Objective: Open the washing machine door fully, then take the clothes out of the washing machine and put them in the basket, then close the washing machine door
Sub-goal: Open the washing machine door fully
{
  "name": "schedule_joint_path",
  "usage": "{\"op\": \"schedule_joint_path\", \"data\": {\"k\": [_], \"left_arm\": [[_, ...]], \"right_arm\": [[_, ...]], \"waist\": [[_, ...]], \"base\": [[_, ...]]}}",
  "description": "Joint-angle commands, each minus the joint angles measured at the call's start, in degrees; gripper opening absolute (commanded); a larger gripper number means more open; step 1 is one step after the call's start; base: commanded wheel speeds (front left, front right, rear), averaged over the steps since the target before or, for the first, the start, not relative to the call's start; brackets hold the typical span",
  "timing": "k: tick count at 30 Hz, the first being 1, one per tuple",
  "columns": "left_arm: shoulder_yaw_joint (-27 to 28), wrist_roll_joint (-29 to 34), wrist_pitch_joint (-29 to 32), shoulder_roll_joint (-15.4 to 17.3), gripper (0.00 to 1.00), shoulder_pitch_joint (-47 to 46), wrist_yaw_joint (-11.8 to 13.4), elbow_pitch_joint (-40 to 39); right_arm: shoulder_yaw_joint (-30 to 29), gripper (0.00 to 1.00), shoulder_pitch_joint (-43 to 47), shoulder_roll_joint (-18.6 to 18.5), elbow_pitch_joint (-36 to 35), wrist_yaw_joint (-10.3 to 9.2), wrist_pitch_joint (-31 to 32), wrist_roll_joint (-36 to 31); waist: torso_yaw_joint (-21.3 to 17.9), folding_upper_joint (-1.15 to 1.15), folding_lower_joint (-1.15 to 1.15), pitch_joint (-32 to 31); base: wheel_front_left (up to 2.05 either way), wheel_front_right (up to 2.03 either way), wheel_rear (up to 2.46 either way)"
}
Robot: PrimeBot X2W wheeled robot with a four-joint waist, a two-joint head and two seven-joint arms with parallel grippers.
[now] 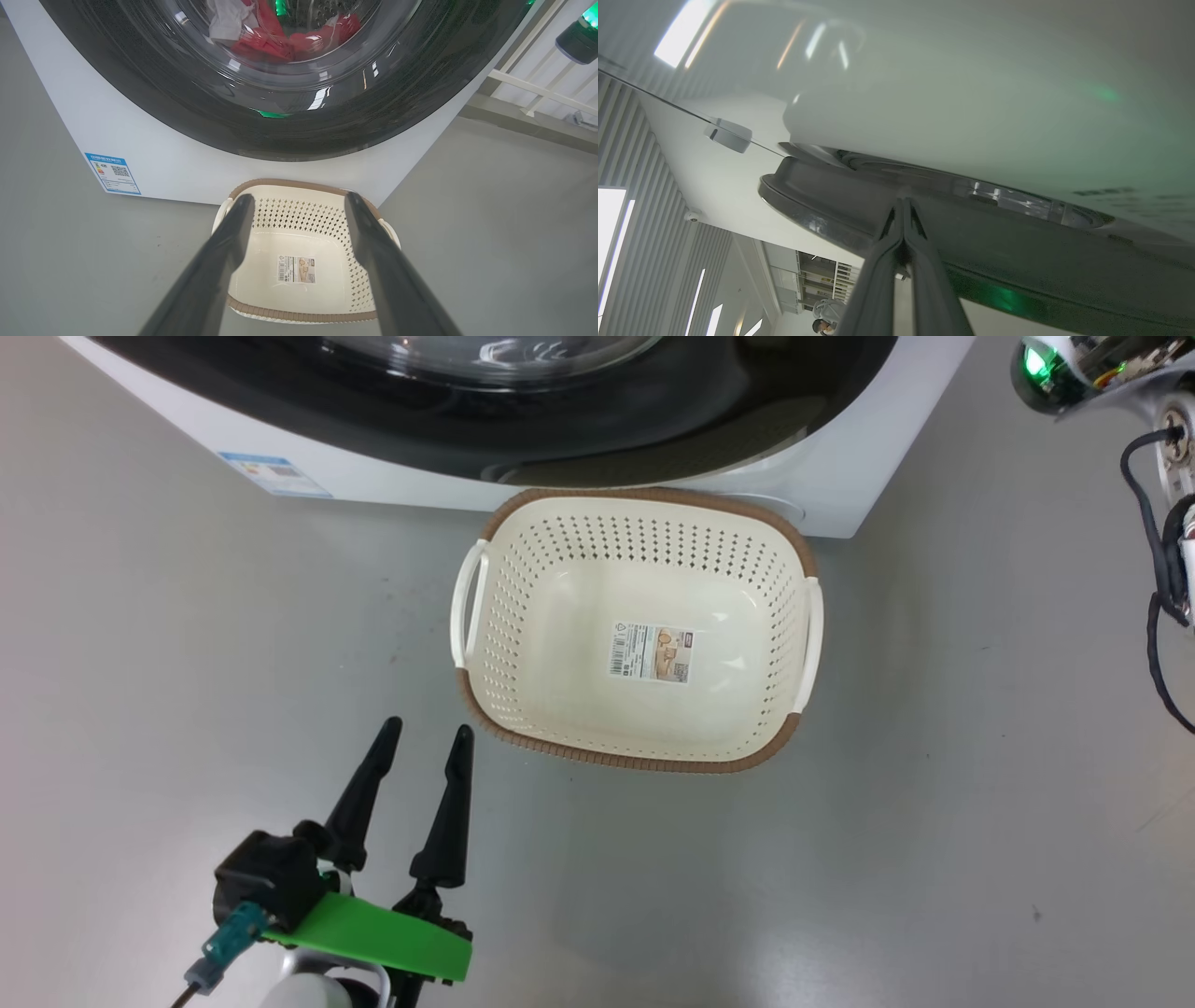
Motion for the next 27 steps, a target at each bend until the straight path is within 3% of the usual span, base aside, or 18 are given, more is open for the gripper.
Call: {"op": "schedule_joint_path", "data": {"k": [1, 27], "left_arm": [[1.43, -0.36, -0.69, 0.83, 1.0, -0.54, -0.38, -0.98], [-0.28, -2.35, -0.69, 0.83, 1.0, -0.85, -0.55, -1.0]], "right_arm": [[-0.06, 0.0, -1.31, 0.8, -0.91, 0.03, 0.25, -0.77], [0.77, 0.0, -2.02, 2.74, 1.18, 0.03, 1.82, -8.46]], "waist": [[0.45, 0.0, 0.0, 0.51], [1.74, 0.0, 0.0, 0.41]], "base": [[0.0, 0.0, 0.0], [0.0, 0.0, 0.0]]}}
